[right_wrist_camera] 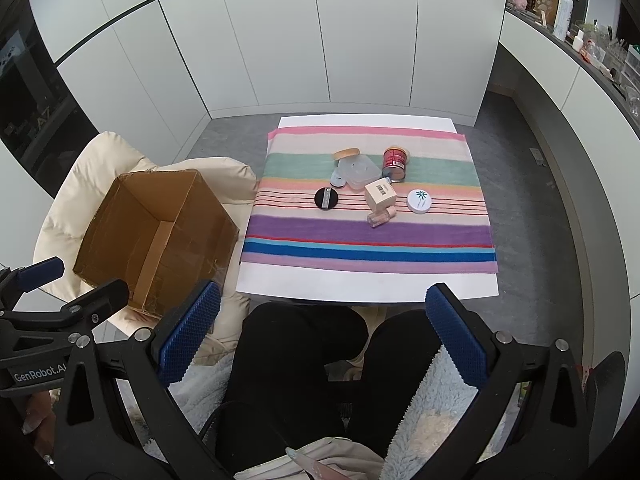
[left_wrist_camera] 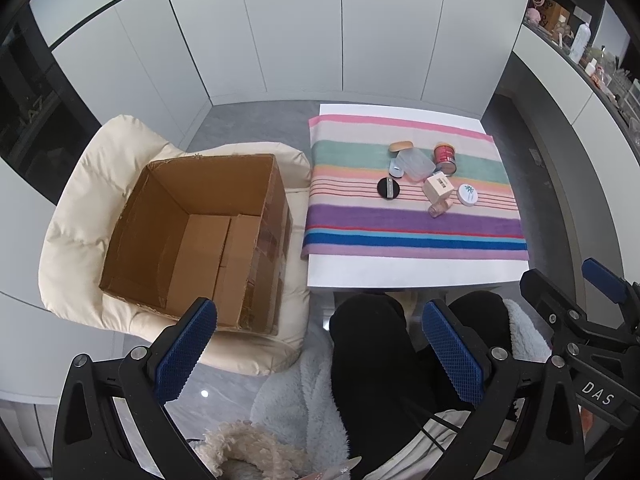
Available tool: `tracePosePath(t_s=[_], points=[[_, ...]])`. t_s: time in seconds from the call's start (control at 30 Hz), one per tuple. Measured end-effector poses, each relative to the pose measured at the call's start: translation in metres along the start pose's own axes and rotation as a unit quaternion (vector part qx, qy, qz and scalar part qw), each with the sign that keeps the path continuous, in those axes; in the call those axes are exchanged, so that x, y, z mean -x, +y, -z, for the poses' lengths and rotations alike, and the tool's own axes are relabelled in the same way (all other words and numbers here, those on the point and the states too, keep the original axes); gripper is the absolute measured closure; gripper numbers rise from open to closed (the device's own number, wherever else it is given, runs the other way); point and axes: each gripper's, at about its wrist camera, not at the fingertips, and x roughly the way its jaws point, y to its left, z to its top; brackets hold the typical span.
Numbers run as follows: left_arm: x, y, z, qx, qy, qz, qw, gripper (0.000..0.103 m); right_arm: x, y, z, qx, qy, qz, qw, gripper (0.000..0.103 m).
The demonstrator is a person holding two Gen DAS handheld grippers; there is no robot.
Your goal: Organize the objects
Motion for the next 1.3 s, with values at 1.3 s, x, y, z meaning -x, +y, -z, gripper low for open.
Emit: tracePosePath(t_s=[1.3], points=[[-0.067, -0.065, -0.023, -0.009, 0.053, 0.062, 0.9966, 0.0, -0.04, -0.08, -0.003, -0.076, 0.031, 0.026, 0.996, 0.0]])
